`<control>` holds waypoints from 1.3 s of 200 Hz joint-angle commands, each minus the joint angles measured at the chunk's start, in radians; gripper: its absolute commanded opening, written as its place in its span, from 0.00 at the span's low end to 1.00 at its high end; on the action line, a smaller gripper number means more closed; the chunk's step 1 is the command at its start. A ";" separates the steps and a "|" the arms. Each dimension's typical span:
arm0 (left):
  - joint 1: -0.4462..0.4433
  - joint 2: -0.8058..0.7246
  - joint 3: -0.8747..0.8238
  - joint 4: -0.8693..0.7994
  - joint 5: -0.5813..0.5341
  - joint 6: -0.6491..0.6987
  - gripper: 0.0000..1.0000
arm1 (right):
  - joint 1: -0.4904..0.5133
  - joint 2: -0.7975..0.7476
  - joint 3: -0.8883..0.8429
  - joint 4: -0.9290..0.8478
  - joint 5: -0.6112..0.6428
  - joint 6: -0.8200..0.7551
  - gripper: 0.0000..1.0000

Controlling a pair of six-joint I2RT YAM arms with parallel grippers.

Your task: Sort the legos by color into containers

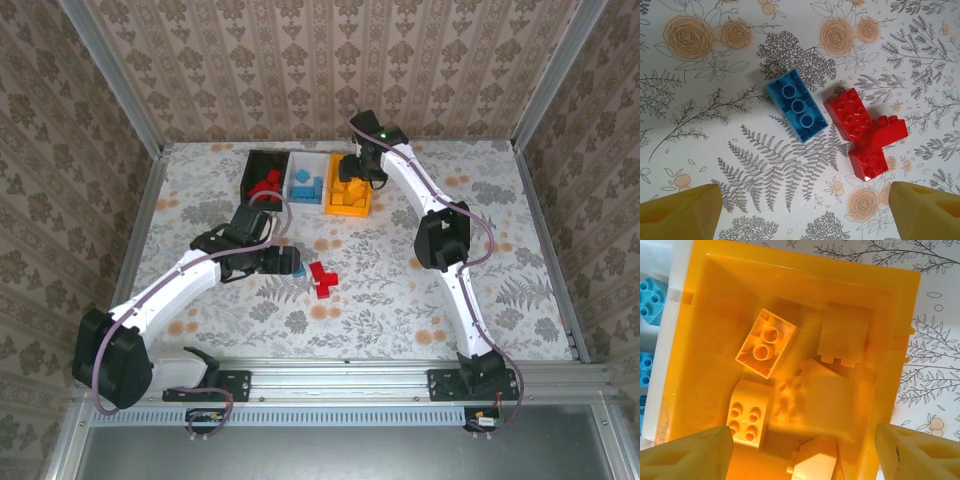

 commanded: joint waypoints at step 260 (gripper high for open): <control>-0.062 0.425 0.189 -0.009 -0.120 -0.311 1.00 | 0.240 -0.891 -1.329 0.431 -0.142 0.125 0.79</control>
